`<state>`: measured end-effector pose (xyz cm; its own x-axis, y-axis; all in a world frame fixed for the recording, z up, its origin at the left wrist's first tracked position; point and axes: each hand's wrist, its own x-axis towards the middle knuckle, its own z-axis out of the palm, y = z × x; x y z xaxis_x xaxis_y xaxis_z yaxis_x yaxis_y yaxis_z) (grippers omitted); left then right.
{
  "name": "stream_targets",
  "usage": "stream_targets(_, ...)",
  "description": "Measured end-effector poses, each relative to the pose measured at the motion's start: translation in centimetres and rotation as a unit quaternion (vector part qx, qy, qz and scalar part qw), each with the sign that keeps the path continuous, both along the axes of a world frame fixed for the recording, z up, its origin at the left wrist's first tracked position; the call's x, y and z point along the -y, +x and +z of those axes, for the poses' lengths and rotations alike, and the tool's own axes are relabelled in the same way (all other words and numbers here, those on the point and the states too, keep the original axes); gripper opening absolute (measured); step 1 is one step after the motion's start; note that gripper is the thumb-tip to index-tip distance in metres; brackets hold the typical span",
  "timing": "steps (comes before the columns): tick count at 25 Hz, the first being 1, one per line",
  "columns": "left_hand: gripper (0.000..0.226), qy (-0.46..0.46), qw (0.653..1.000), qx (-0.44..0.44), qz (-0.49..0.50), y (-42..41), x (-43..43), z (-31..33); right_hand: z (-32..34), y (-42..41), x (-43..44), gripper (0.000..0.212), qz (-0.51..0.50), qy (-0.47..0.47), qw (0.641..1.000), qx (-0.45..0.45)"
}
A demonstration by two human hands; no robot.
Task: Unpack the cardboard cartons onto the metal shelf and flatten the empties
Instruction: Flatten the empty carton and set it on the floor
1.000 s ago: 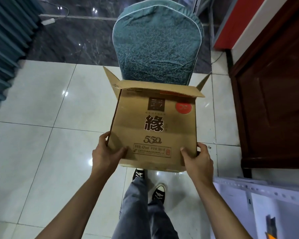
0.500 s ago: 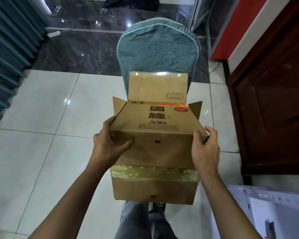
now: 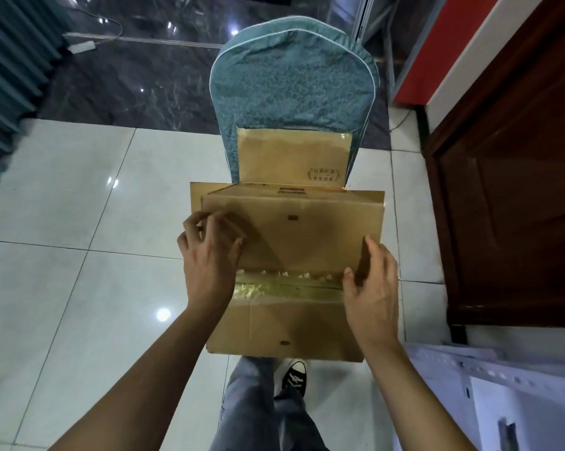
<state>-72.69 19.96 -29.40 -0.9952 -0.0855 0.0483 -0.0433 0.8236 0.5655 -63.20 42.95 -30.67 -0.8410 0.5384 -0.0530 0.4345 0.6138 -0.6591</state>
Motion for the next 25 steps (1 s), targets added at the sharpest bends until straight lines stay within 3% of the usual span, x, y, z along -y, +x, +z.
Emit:
stream_targets(3, 0.064, -0.076, 0.993, 0.059, -0.076, 0.3, 0.5, -2.4, -1.3, -0.9, -0.8, 0.061, 0.04, 0.026, 0.996, 0.071)
stream_targets(8, 0.068, -0.117, 0.965, 0.19, -0.137, 1.2, 0.3, -4.5, -2.7, -2.3, -0.9, 0.063, 0.103, 0.02, 0.981, 0.161)
stream_targets(11, 0.068, -0.132, 0.962, 0.195, -0.14, 1.3, -0.1, -4.5, -2.9, -2.4, -1.0, 0.061, 0.092, 0.024, 0.982, 0.163)
stream_targets(15, 0.051, -0.137, 0.964, 0.174, -0.149, 1.2, -1.1, -3.6, -2.4, -2.2, -1.0, 0.061, 0.082, 0.02, 0.986, 0.146)
stream_targets(25, 0.04, -0.127, 0.924, 0.142, -0.331, 1.0, -6.8, -0.4, 0.1, -0.9, -1.3, 0.052, -0.008, 0.004, 0.996, 0.085)
